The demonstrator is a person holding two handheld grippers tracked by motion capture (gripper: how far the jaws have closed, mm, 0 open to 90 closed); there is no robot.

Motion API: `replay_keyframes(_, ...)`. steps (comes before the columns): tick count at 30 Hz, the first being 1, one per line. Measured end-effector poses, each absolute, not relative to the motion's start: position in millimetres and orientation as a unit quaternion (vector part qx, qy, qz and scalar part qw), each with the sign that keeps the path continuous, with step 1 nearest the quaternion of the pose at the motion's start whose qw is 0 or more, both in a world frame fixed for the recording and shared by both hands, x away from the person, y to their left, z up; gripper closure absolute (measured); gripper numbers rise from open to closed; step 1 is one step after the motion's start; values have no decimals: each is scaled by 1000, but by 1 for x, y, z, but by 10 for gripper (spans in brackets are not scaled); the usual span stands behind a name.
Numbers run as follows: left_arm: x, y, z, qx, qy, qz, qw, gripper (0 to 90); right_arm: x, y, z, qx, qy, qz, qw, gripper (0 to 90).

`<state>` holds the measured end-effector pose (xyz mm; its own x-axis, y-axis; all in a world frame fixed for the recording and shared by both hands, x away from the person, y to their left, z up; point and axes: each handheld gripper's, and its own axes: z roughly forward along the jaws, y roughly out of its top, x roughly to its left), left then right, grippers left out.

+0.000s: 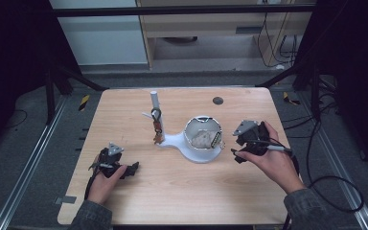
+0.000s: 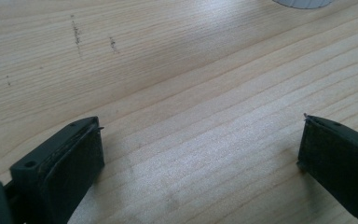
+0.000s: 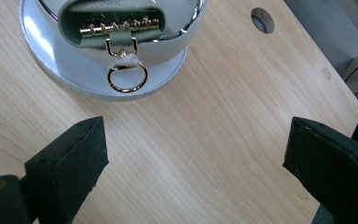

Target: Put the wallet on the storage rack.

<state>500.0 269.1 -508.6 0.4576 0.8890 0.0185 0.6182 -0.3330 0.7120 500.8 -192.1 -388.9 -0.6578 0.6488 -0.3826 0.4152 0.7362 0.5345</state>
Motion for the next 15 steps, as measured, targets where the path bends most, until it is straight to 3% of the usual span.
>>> replay_keyframes(15,500,269,-508,791,476,208,324,0,487,-219,-410,331,873,224,278,50)
